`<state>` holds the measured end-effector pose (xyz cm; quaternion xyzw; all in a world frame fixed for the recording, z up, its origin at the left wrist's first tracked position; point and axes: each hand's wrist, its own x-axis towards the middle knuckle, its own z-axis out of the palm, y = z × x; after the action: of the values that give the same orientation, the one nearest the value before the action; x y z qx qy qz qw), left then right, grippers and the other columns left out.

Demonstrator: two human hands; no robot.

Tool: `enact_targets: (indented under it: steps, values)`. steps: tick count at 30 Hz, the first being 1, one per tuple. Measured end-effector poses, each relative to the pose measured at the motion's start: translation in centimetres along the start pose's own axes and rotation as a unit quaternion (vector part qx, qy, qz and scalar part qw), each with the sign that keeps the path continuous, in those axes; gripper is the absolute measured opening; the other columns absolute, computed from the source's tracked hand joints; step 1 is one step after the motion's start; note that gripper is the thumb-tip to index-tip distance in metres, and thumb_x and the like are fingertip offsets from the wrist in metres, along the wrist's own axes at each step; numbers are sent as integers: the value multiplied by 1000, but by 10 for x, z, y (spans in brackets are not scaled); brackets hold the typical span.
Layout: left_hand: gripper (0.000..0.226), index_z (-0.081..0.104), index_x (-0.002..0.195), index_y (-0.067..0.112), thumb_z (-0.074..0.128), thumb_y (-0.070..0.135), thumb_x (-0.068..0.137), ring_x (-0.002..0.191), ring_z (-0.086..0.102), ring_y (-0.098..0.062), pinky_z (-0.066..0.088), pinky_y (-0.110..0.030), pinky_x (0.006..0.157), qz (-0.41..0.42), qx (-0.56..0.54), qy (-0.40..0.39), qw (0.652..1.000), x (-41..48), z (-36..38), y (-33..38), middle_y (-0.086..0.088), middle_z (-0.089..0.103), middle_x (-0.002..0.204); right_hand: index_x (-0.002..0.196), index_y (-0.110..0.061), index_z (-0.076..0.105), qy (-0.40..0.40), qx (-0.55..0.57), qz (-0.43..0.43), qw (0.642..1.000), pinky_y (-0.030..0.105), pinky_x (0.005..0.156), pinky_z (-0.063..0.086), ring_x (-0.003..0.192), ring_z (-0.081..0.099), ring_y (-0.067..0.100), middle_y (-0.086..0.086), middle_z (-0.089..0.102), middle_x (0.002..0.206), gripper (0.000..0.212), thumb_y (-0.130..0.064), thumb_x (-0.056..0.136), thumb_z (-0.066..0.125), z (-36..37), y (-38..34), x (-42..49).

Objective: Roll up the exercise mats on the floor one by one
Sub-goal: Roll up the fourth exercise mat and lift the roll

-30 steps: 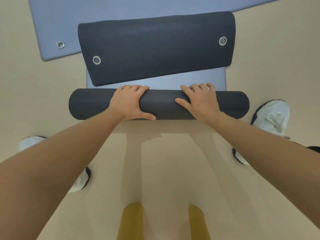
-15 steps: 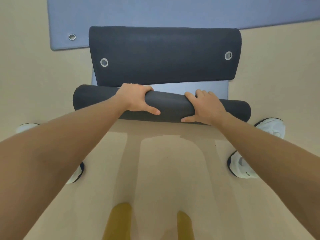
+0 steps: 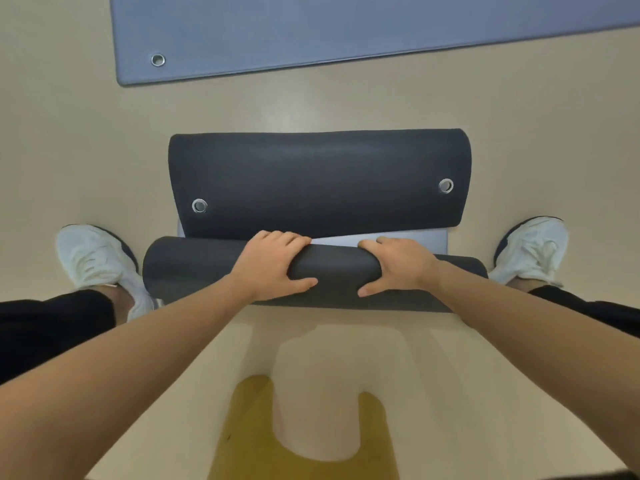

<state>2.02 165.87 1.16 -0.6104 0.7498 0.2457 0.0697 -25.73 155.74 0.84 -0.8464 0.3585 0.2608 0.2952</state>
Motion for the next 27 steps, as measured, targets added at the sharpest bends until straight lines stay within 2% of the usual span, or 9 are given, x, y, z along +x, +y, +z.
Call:
enact_targets:
  steps: [4,6,8,11,13,16,19,23,27]
  values:
    - [104,45,152,22,50,89,72,136,49,-28,33,-47,116,-12,31,61,998,-13,22,26,-3,53,150,147,-29,44,-16,54,15,998,36,89,48,115,57,22,-2,58,127,92,-80,74,68,-4,11,2]
    - [104,46,150,23,50,91,72,134,49,-27,34,-47,114,-22,34,72,997,-10,26,26,-1,54,148,146,-25,50,48,146,55,987,33,93,49,118,58,18,-2,57,131,80,-70,83,67,-4,23,-1]
    - [102,47,149,25,48,92,72,131,51,-26,35,-45,111,-18,36,71,997,-4,23,21,0,55,146,143,-21,53,186,254,142,938,34,98,51,117,59,19,2,56,133,63,-55,92,69,-6,40,1]
    - [104,45,150,28,42,96,73,129,53,-24,37,-44,109,-16,39,57,997,9,22,13,4,56,145,141,-16,49,320,365,322,812,37,105,49,121,58,26,8,48,140,57,-37,94,73,-15,73,5]
    - [105,45,150,29,39,98,72,129,53,-23,38,-44,108,-19,43,45,998,17,19,10,5,56,144,146,-15,43,305,413,387,766,41,110,46,128,54,30,10,48,144,66,-36,92,75,-13,94,5]
    - [106,43,152,32,37,100,71,129,52,-22,38,-43,108,-25,41,19,999,25,15,8,7,55,145,147,-16,44,264,501,373,735,45,113,45,131,55,31,8,58,143,61,-33,95,70,-11,112,8]
    - [105,43,152,32,38,99,70,130,51,-21,37,-43,110,-32,32,12,999,24,13,10,8,54,146,138,-12,55,269,485,384,738,42,107,47,123,59,33,10,62,136,43,-28,99,65,-19,122,9]
    - [102,47,150,28,46,94,72,130,51,-23,35,-44,111,-30,42,44,998,7,21,20,4,55,146,114,-12,68,264,502,396,722,49,99,56,108,65,34,10,67,116,21,-25,98,70,-24,136,5]
    - [103,45,151,25,48,92,74,135,49,-28,32,-47,115,-39,54,53,996,-10,29,29,0,53,149,119,-7,70,300,536,398,681,42,86,63,94,69,30,8,67,118,30,-21,94,76,-36,134,2]
